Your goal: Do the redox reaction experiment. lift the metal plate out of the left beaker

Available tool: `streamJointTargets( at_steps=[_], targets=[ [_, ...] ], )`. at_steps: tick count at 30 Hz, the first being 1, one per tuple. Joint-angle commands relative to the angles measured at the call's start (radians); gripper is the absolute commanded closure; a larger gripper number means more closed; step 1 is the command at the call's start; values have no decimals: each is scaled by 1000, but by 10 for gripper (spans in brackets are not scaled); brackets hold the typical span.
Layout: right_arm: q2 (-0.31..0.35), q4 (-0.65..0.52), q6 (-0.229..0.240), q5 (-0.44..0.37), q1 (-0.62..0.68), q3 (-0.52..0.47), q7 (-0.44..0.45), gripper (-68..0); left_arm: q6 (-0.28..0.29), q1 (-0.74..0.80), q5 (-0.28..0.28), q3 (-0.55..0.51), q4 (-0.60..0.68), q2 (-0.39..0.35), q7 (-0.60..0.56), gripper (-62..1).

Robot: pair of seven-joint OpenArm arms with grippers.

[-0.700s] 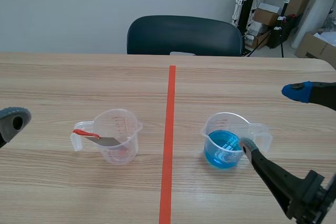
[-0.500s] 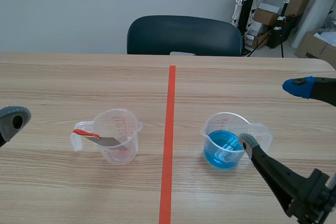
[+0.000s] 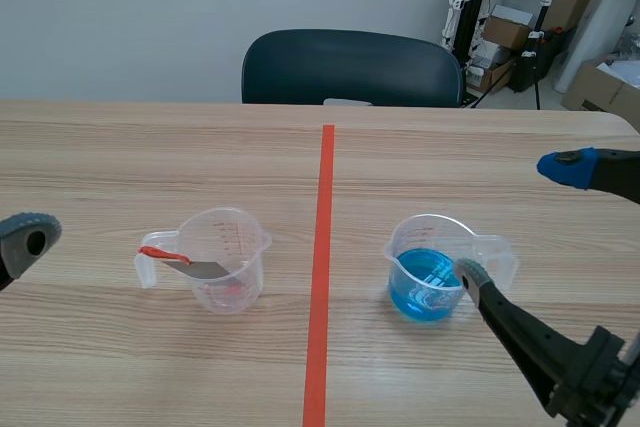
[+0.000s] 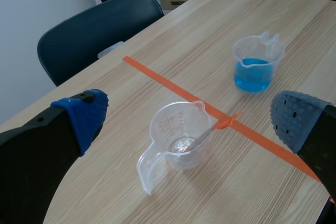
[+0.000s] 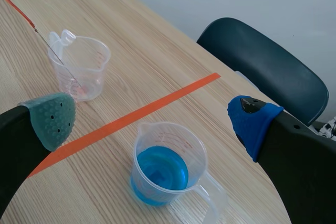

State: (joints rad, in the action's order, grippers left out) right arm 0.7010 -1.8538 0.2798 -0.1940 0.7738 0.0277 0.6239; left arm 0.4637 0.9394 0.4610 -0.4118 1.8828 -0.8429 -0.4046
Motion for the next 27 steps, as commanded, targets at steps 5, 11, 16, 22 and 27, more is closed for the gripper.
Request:
streamJointTargets(
  at_steps=[5,11,16,22,27],
  targets=[
    [3,-16,-54,-11,-9,-11,11,-606,-2,7,13,4,12,-3,-18,-623],
    [3,-16,-56,-11,-9,-11,10,-606,-2,7,13,4,12,-3,-18,-623],
    [3,-16,-56,-11,-9,-11,10,-606,-2,8,13,4,12,-3,-18,-623],
    [3,-16,-55,-11,-9,-11,10,-606,-1,8,13,4,12,-3,-18,-623],
    [3,-16,-55,-11,-9,-11,8,-606,-1,8,13,4,12,-3,-18,-623]
  ],
)
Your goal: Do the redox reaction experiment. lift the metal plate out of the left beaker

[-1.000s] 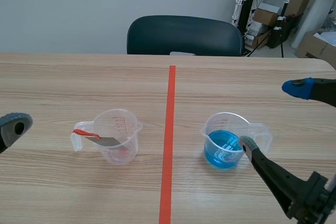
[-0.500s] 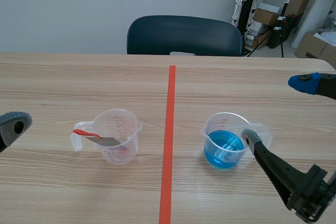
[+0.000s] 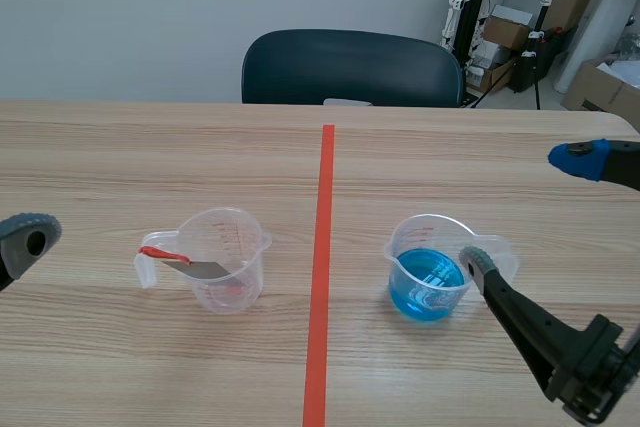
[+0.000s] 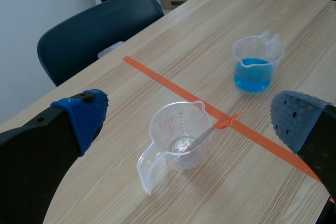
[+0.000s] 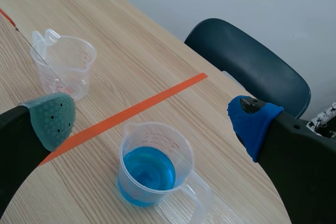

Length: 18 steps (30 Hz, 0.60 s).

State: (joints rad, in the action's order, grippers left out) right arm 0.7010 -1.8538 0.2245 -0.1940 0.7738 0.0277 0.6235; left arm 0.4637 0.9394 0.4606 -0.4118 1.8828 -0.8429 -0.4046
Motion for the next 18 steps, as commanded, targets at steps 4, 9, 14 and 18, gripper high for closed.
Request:
streamJointTargets(
  at_steps=[4,9,14,18],
  targets=[
    [3,-16,0,-10,-9,-11,10,-606,-1,8,14,4,12,-3,-18,-623],
    [6,-25,5,40,-10,-11,18,-606,-1,8,14,4,12,-3,-18,-623],
    [24,-35,20,60,-12,-10,38,-606,-1,8,14,4,12,-3,-18,-623],
    [43,-45,34,60,-12,-6,46,-606,-1,8,14,4,12,-3,-18,-623]
  ],
)
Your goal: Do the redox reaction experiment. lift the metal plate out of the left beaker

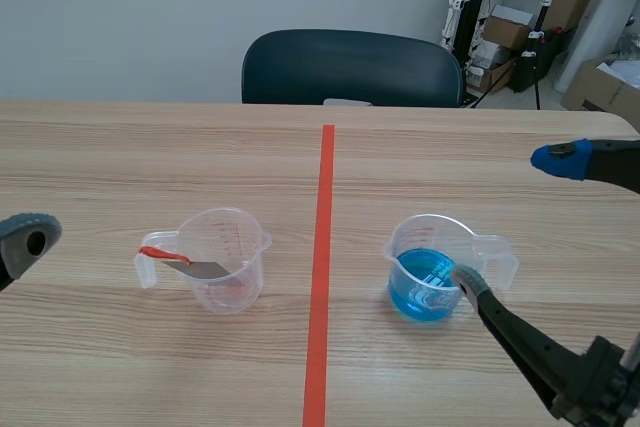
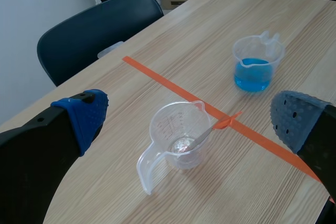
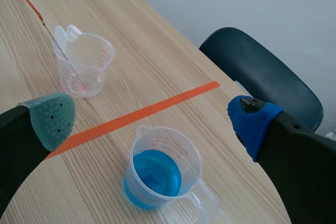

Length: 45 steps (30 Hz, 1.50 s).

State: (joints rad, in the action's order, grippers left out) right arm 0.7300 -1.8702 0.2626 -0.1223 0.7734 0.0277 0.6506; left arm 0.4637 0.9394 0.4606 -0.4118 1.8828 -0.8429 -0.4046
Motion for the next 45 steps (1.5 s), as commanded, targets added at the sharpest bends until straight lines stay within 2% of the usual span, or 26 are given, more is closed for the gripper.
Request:
streamJointTargets(
  at_steps=[1,5,18,20,25,30,42,45],
  targets=[
    [16,-31,-3,-11,-12,-5,19,-606,-1,8,14,4,12,-3,-18,-623],
    [22,-33,31,0,-42,8,10,-606,-1,8,14,4,12,-3,-18,-623],
    [81,-33,45,42,-160,137,11,-606,-8,11,13,4,-4,7,-8,-623],
    [88,-33,45,45,-179,158,10,-606,-10,11,-3,4,-31,19,2,-623],
    [99,-33,45,48,-227,201,9,-606,-9,13,-97,4,-132,48,1,-478],
    [99,-33,49,69,-272,242,7,-606,-6,24,-108,4,-234,61,-5,-462],
    [98,-33,60,146,-396,404,3,-606,-6,229,-137,4,-333,61,-265,-463],
    [98,-32,60,146,-428,436,3,-606,-6,280,-144,4,-354,61,-335,-525]
  ],
)
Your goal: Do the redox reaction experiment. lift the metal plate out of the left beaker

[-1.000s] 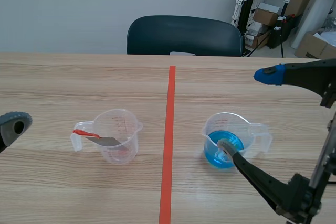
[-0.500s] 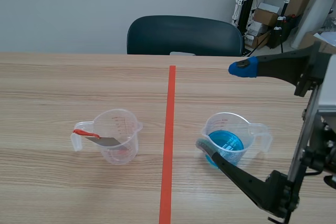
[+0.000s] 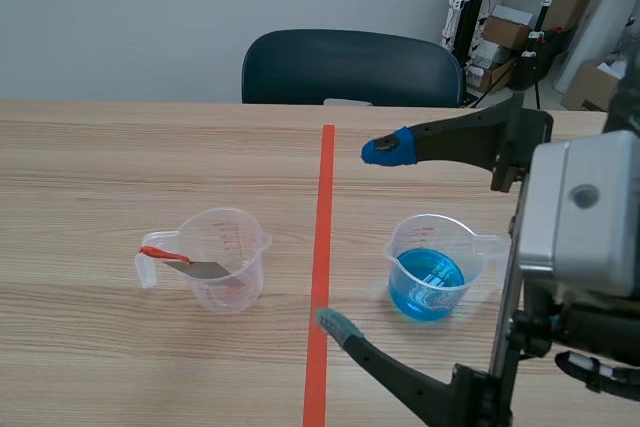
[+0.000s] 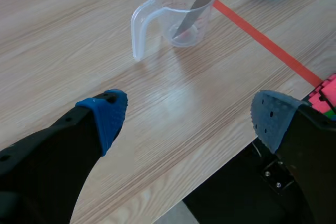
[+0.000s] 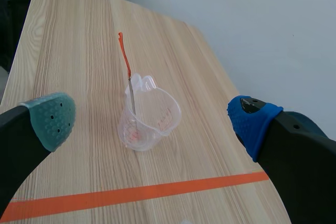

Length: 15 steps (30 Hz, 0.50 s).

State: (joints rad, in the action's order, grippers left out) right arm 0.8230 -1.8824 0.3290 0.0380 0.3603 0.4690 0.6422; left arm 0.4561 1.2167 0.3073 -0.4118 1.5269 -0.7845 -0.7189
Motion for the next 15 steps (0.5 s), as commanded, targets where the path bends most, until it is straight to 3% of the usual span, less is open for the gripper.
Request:
streamJointTargets(
  at_steps=[1,3,15],
  targets=[
    [4,-20,-7,-14,-27,4,12,-606,2,15,10,4,-4,3,-32,-562],
    [2,-20,-7,-14,-48,22,11,-606,2,32,9,4,-11,3,-33,-623],
    [-64,-2,-7,58,-158,117,-19,-606,-2,100,-24,4,-16,6,-82,-623]
  ],
)
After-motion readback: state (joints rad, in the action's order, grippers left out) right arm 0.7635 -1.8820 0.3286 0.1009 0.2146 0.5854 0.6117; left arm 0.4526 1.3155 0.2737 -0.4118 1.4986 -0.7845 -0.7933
